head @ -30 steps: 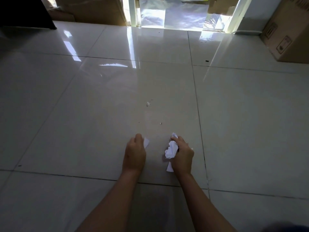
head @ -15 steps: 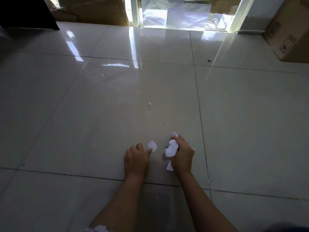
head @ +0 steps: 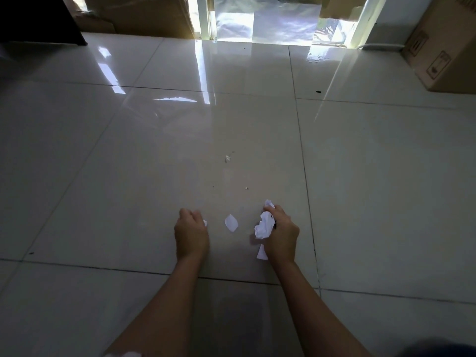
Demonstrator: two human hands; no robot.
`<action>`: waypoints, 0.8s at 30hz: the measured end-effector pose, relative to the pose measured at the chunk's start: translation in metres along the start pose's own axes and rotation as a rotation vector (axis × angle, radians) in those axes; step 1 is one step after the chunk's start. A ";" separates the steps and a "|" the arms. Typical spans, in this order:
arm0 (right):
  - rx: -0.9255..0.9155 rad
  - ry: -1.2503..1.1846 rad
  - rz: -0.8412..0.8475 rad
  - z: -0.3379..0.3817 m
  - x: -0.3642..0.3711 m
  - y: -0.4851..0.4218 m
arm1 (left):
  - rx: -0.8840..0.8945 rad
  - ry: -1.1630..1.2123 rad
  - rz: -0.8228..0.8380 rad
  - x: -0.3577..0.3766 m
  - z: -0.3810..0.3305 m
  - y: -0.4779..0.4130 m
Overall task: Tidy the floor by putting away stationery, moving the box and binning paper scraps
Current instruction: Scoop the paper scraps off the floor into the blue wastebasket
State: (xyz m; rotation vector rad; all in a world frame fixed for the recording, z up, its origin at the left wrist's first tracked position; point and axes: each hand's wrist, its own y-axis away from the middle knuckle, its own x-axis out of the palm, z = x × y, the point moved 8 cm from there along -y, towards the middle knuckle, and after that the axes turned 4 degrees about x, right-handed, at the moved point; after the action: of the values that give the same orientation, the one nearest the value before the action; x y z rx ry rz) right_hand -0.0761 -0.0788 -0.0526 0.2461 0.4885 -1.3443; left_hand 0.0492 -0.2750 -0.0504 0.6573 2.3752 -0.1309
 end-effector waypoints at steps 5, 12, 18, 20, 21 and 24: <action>0.007 -0.015 -0.005 -0.005 0.000 0.003 | 0.018 0.004 0.065 0.003 0.002 0.000; -0.054 0.034 -0.025 0.004 -0.001 0.003 | 0.074 0.026 0.115 0.028 -0.026 0.007; -0.082 0.057 -0.033 0.010 -0.002 0.004 | 0.359 -0.390 0.395 0.064 -0.039 0.025; -0.093 0.051 -0.046 0.013 -0.003 0.004 | 0.433 -0.535 0.444 0.070 -0.040 0.031; -0.089 0.049 -0.047 0.013 -0.003 0.003 | 0.459 -0.539 0.460 0.072 -0.041 0.033; -0.042 0.019 -0.028 0.006 0.000 0.001 | 0.507 -0.467 0.405 0.065 -0.049 0.034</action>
State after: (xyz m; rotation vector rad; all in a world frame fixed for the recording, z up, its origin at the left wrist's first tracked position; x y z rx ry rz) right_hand -0.0737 -0.0817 -0.0474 0.2179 0.5373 -1.3588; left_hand -0.0045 -0.2051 -0.0507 1.1836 1.7232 -0.6459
